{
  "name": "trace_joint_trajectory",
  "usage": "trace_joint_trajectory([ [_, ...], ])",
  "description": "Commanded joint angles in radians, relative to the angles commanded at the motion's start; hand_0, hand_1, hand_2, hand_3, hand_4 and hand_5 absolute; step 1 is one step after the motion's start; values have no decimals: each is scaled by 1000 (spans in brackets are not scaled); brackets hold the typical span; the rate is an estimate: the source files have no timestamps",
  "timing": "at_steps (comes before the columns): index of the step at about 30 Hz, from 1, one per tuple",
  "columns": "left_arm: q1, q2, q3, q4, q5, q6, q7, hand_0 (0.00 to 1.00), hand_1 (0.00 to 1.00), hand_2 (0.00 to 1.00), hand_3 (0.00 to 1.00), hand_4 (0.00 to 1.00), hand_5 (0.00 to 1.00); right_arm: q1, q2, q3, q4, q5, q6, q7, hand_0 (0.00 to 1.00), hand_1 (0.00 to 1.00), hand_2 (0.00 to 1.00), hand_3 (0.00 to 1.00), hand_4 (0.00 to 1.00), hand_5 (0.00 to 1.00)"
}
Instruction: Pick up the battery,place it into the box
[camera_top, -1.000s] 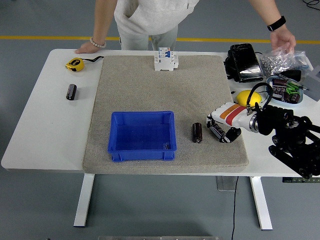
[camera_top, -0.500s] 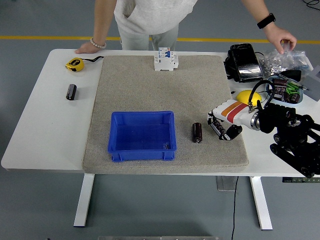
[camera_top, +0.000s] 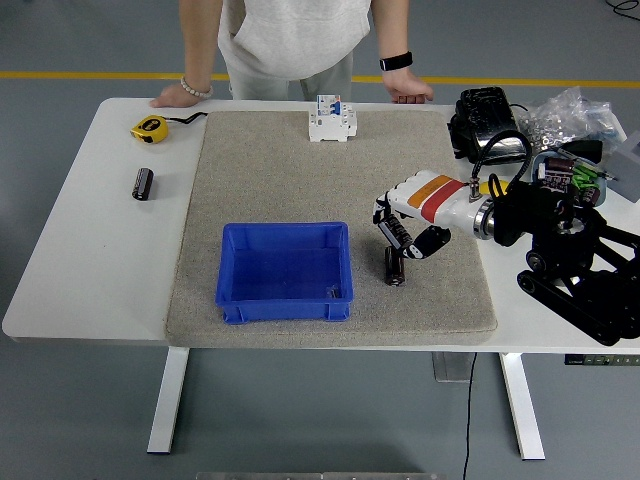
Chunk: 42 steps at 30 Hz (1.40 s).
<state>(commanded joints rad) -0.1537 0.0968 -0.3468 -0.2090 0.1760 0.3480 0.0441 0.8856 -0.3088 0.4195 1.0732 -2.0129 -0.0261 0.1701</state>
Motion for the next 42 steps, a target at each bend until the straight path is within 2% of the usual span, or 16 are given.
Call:
trace_joint_trajectory([
  [5, 2, 0, -2, 1, 1, 1, 0, 688, 661, 737, 674, 684, 512, 40, 45, -31, 66, 23, 20, -16, 556, 505, 526, 503, 700, 127],
  [10, 1, 1, -1, 1, 0, 3, -1, 688, 661, 737, 674, 684, 512, 78, 103, -80, 83, 42, 43, -33, 556, 505, 526, 503, 700, 127],
  [11, 1, 1, -2, 1, 0, 3, -1, 688, 657, 737, 673, 684, 511, 84, 116, -90, 80, 46, 47, -38, 616, 617, 652, 742, 836, 218],
  [16, -3, 2, -3, 0, 4, 5, -1, 688, 657, 737, 673, 684, 511, 104, 178, -114, 36, 57, 44, -44, 616, 617, 652, 742, 836, 218],
  [17, -4, 2, -2, 0, 5, 6, -1, 688, 656, 735, 670, 684, 510, 107, 189, -115, 26, 55, 43, -46, 676, 681, 750, 840, 883, 237],
  [22, -7, 4, -4, 0, 6, 8, -2, 688, 656, 735, 670, 684, 510, 121, 213, -113, -4, 50, 38, -47, 676, 681, 750, 840, 883, 237],
  [23, -7, 4, -4, 0, 5, 8, -2, 688, 655, 734, 667, 684, 510, 123, 214, -112, -7, 51, 38, -45, 723, 731, 798, 908, 892, 231],
  [28, -6, 4, -4, 1, 6, 9, -2, 688, 655, 734, 667, 684, 510, 119, 205, -95, -14, 42, 45, -39, 723, 731, 798, 908, 892, 231],
  [29, -6, 4, -4, 1, 6, 9, -1, 687, 654, 733, 665, 684, 510, 117, 201, -91, -14, 39, 47, -39, 740, 747, 815, 949, 904, 236],
  [33, -4, 4, -5, 2, 4, 8, -2, 687, 654, 733, 665, 684, 510, 111, 169, -57, -12, 17, 62, -41, 740, 747, 815, 949, 904, 236],
  [35, -2, 5, -6, 2, 5, 8, -1, 688, 653, 734, 665, 684, 509, 106, 144, -28, -12, -3, 80, -48, 727, 735, 801, 917, 904, 243],
  [40, 2, 4, -8, 3, 6, 7, 0, 688, 653, 734, 665, 684, 509, 81, 87, 44, 3, -24, 133, -65, 727, 735, 801, 917, 904, 243],
  [41, 2, 4, -8, 3, 5, 6, 0, 687, 653, 734, 665, 683, 508, 74, 78, 58, 9, -24, 146, -69, 729, 728, 789, 855, 996, 326],
  [42, 3, 4, -8, 3, 5, 6, 0, 687, 653, 734, 665, 683, 508, 65, 65, 74, 18, -27, 166, -75, 729, 728, 789, 855, 996, 326],
])
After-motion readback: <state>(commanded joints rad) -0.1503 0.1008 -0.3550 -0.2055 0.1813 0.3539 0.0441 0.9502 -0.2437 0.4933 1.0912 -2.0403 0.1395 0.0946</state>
